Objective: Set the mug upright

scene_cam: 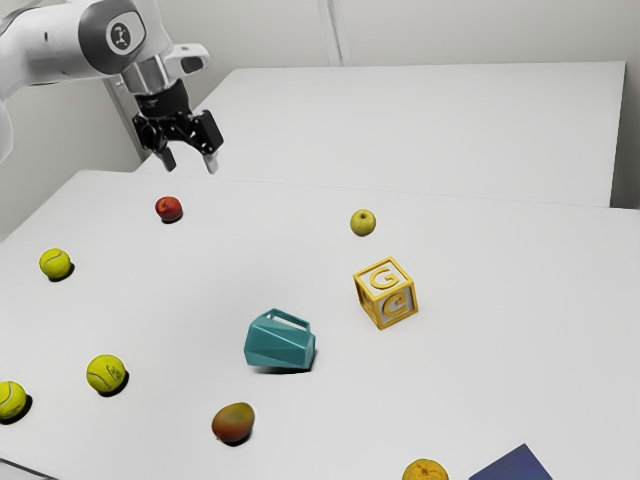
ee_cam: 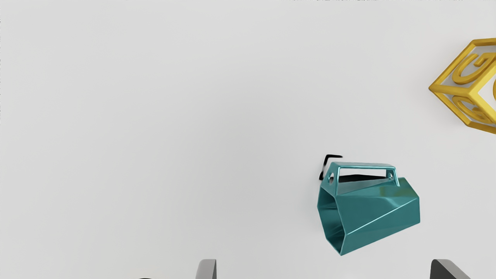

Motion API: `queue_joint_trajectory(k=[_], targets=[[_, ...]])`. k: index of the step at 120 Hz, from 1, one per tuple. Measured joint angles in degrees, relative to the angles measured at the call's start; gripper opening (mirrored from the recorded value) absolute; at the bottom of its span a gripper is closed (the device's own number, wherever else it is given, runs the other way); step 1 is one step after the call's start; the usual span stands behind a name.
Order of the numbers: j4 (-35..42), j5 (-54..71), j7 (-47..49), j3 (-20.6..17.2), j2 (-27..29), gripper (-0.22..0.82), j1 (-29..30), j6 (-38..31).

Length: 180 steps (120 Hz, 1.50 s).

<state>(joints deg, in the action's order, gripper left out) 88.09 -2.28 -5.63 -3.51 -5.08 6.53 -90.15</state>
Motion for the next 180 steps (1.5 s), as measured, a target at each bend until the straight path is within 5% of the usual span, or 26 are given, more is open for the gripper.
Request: queue_joint_trajectory(k=[32, 55, 97, 137, 180], targets=[[0.7, -0.3, -0.7, 0.0, -0.3, 0.60, 0.1, -1.1], [11.2, -4.2, -1.1, -0.1, 6.6, 0.60, 0.7, -2.4], [30.4, -25.5, -7.3, 2.7, 11.1, 0.60, 4.6, -6.7], [43.4, -39.6, -16.8, 3.7, 6.9, 0.60, 4.8, -18.4], [45.5, -54.4, -26.9, 3.4, -0.3, 0.60, 4.2, -23.0]])
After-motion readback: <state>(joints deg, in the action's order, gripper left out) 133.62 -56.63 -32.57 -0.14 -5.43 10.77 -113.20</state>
